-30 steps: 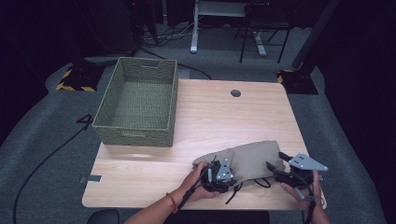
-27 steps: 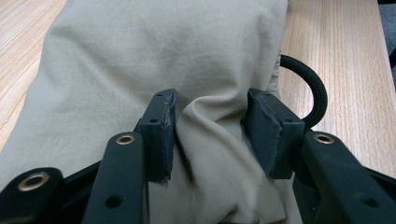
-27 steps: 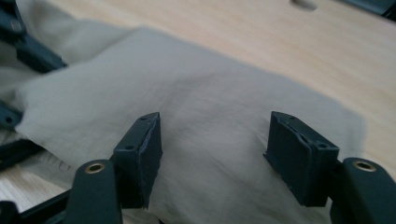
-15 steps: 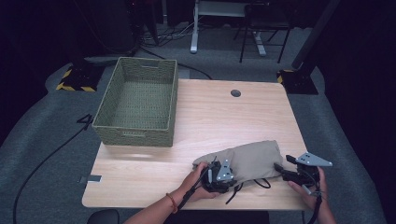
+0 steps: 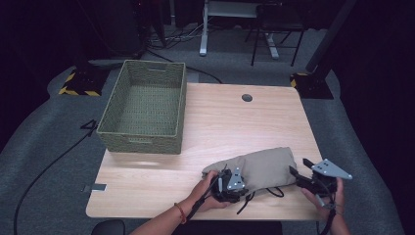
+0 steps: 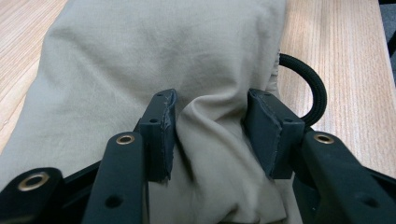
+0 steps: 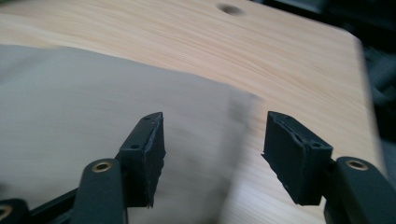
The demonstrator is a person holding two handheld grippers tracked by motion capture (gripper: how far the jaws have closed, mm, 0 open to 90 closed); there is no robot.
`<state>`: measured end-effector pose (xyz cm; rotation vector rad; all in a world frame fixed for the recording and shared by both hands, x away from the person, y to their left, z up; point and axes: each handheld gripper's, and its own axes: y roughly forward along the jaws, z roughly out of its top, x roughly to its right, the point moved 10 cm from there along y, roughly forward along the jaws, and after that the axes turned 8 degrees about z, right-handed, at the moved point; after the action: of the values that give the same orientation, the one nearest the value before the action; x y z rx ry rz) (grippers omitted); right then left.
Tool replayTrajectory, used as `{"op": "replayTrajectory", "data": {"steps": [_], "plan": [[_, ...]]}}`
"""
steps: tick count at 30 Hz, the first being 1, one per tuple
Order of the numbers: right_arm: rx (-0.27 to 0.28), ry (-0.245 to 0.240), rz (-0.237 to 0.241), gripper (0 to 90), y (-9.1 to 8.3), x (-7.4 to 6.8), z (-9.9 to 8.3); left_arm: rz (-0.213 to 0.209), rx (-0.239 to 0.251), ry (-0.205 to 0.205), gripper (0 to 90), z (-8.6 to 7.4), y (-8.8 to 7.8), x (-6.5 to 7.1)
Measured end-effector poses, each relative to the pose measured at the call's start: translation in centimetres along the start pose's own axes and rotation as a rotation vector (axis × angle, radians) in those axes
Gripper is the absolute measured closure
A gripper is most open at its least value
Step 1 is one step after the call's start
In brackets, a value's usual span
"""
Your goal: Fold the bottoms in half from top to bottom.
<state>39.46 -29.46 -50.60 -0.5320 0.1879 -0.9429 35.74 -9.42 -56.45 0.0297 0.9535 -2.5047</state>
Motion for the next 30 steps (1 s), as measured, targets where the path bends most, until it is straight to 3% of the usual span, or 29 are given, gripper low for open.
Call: {"op": "replayTrajectory", "data": {"steps": [3, 6, 9, 11, 14, 16, 21, 23, 27, 30], "plan": [[-0.015, -0.048, 0.113, 38.4, 1.3, -3.5, 0.3, 0.003, 0.002, -0.002, 53.6, 0.0, 0.0, 0.0], [-0.077, -0.082, 0.159, 42.4, 2.9, -5.1, -0.6, 0.004, 0.002, -0.005, 53.6, 0.0, 0.0, 0.0], [-0.105, -0.049, 0.163, 44.7, 3.1, -4.4, -1.4, 0.005, 0.001, 0.006, 53.5, 0.0, 0.0, 0.0], [-0.124, -0.04, 0.11, 45.1, 2.9, -2.7, -2.1, 0.011, -0.008, 0.02, 53.5, 0.0, -0.2, 0.0], [-0.101, 0.051, 0.15, 44.9, 2.9, -1.2, -2.7, 0.019, -0.015, 0.044, 53.3, 0.0, -0.4, 0.0], [-0.097, 0.036, 0.149, 44.0, 2.9, -1.1, -2.6, 0.02, -0.018, 0.037, 53.2, 0.0, -0.7, 0.1], [-0.096, 0.028, 0.126, 42.8, 2.9, -0.9, -2.6, -0.028, -0.042, -0.013, 48.4, -0.2, -1.9, -0.3], [-0.095, 0.032, 0.098, 42.4, 2.9, -0.5, -2.6, -0.01, -0.05, 0.0, 46.5, -0.3, -2.3, -0.8], [-0.096, 0.036, 0.096, 41.4, 2.9, -0.5, -2.6, 0.005, -0.044, -0.013, 42.4, -0.1, -3.3, -1.7], [-0.09, 0.018, 0.093, 39.7, 2.8, -0.5, -2.4, 0.068, 0.0, -0.018, 41.4, 0.5, -4.3, -2.8]]}}
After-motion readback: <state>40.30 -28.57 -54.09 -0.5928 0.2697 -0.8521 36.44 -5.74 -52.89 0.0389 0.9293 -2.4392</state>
